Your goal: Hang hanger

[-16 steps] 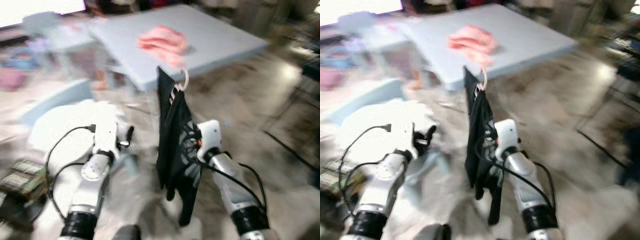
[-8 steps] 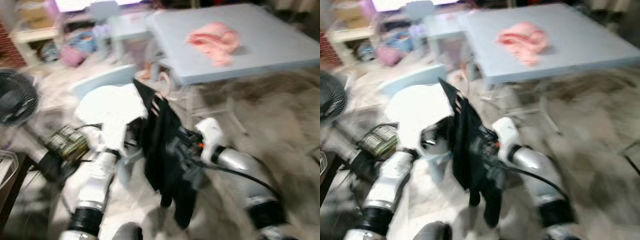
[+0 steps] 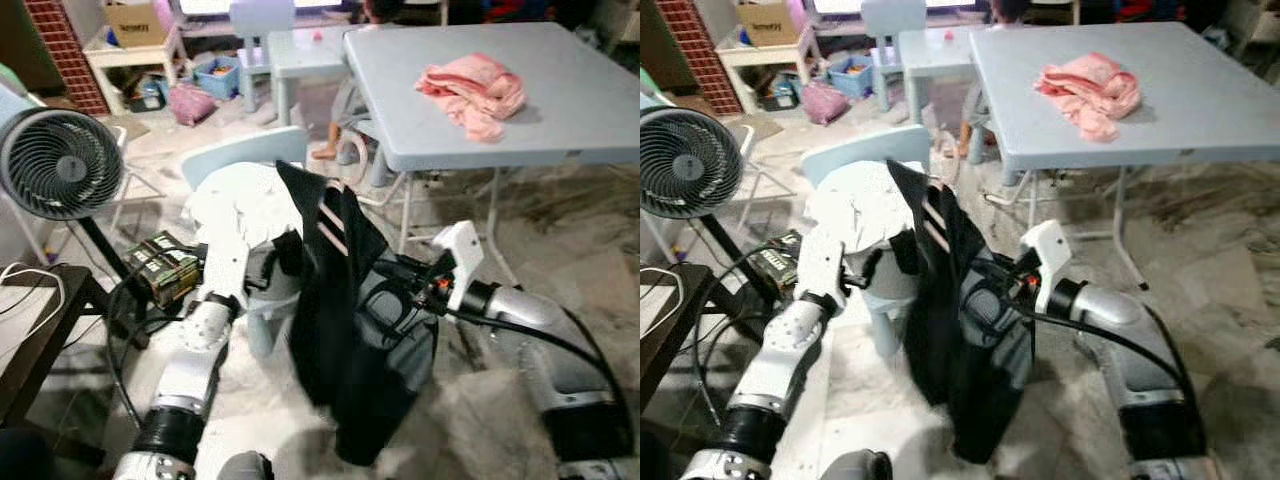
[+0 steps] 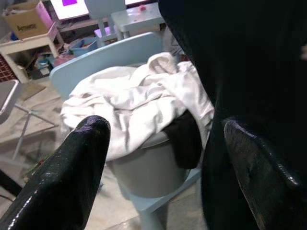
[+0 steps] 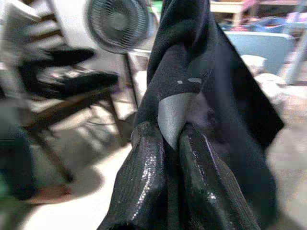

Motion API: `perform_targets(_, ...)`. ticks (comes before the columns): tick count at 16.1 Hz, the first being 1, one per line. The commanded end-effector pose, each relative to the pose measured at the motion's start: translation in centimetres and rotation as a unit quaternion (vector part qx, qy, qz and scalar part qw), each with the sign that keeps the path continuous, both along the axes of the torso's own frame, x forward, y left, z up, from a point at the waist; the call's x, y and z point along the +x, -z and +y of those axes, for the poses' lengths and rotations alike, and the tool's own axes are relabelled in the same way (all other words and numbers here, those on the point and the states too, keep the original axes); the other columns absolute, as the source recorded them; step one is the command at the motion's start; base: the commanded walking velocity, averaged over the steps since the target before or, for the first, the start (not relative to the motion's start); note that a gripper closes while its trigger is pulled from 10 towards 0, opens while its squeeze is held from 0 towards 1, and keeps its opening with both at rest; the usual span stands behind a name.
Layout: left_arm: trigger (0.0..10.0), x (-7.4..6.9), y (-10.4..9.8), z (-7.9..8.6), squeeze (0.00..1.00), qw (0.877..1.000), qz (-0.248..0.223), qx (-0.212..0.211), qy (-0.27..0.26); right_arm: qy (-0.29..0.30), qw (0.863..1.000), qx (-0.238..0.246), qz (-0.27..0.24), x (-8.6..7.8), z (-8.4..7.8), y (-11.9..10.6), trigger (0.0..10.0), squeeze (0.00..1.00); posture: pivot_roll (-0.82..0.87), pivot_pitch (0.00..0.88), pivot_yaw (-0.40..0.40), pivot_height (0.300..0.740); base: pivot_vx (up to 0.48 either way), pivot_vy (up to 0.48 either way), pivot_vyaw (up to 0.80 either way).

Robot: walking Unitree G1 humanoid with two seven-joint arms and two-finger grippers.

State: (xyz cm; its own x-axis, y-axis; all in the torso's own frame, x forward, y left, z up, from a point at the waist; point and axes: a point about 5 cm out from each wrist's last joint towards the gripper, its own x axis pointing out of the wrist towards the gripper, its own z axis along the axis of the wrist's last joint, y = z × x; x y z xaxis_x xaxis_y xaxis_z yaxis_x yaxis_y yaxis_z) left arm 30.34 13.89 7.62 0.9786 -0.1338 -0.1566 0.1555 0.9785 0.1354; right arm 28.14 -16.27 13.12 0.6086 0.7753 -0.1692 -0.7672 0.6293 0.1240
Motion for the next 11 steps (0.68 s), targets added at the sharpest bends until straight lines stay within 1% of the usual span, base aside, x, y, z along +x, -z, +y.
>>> perform_targets(1, 10.0, 0.4, -0.4, 0.5, 0.00, 1.000, -0.009, 0.005, -0.011, -0.050, 0.997, 0.036, -0.037, -0.2, 1.1, -2.4, 10.0, 0.00, -0.08, 0.005, 0.002, 0.740, 0.000, 0.000, 0.00)
perform_targets(2, 10.0, 0.5, -0.5, 0.3, 0.00, 1.000, -0.010, 0.004, -0.008, -0.063, 0.997, 0.016, -0.037, -0.6, 0.6, -2.5, 10.0, 0.00, -0.09, 0.002, 0.005, 0.740, 0.000, 0.000, 0.00)
perform_targets(3, 10.0, 0.6, -0.5, 0.2, 0.00, 1.000, -0.011, 0.004, -0.007, -0.048, 0.998, 0.001, -0.044, -0.2, 0.4, -2.4, 10.0, 0.00, -0.09, 0.002, 0.005, 0.740, 0.000, 0.000, 0.00)
perform_targets(4, 10.0, 0.6, -0.4, -0.3, 0.00, 1.000, -0.011, 0.002, 0.001, 0.039, 0.995, -0.060, -0.065, 1.5, -0.3, -1.5, 10.0, 0.00, -0.09, 0.002, 0.005, 0.740, 0.000, 0.000, 0.00)
perform_targets(5, 10.0, 0.5, -0.4, -0.4, 0.00, 1.000, -0.012, 0.002, 0.002, 0.082, 0.991, -0.081, -0.074, 2.2, -0.5, -1.1, 10.0, 0.00, -0.08, 0.003, 0.004, 0.740, 0.000, 0.000, 0.00)
perform_targets(6, 10.0, 0.5, -0.5, -0.4, 0.00, 1.000, -0.013, 0.000, 0.002, 0.152, 0.982, -0.082, -0.081, 3.0, -0.9, -0.7, 10.0, 0.00, -0.08, 0.002, 0.001, 0.740, 0.000, 0.000, 0.00)
perform_targets(7, 10.0, 0.4, -0.6, -0.4, 0.00, 1.000, -0.016, -0.002, 0.003, 0.171, 0.979, -0.062, -0.087, 2.7, -0.6, -0.9, 10.0, 0.00, -0.08, 0.003, -0.002, 0.740, 0.000, 0.000, 0.00)
perform_targets(8, 10.0, 0.3, -0.6, -0.3, 0.00, 1.000, -0.020, -0.011, 0.001, 0.179, 0.979, -0.040, -0.089, 2.1, -0.2, -0.7, 10.0, 0.00, -0.07, 0.003, -0.002, 0.740, 0.000, 0.000, 0.00)
perform_targets(9, 10.0, 0.2, -0.6, -0.2, 0.00, 1.000, -0.022, -0.016, 0.001, 0.198, 0.976, -0.017, -0.089, 1.4, 0.1, -0.4, 10.0, 0.00, -0.08, 0.003, -0.003, 0.740, 0.000, 0.000, 0.00)
perform_targets(10, 10.0, 0.1, -0.6, -0.2, 0.00, 1.000, -0.021, -0.016, 0.002, 0.220, 0.972, -0.004, -0.087, 0.8, 0.1, 0.1, 10.0, 0.00, -0.07, 0.004, -0.003, 0.740, 0.000, 0.000, 0.00)
perform_targets(11, 10.0, 0.1, -0.6, -0.3, 0.00, 1.000, -0.021, -0.012, 0.005, 0.233, 0.969, 0.013, -0.076, 0.2, 0.2, 0.7, 10.0, 0.00, -0.07, 0.005, -0.002, 0.740, 0.000, 0.000, 0.00)
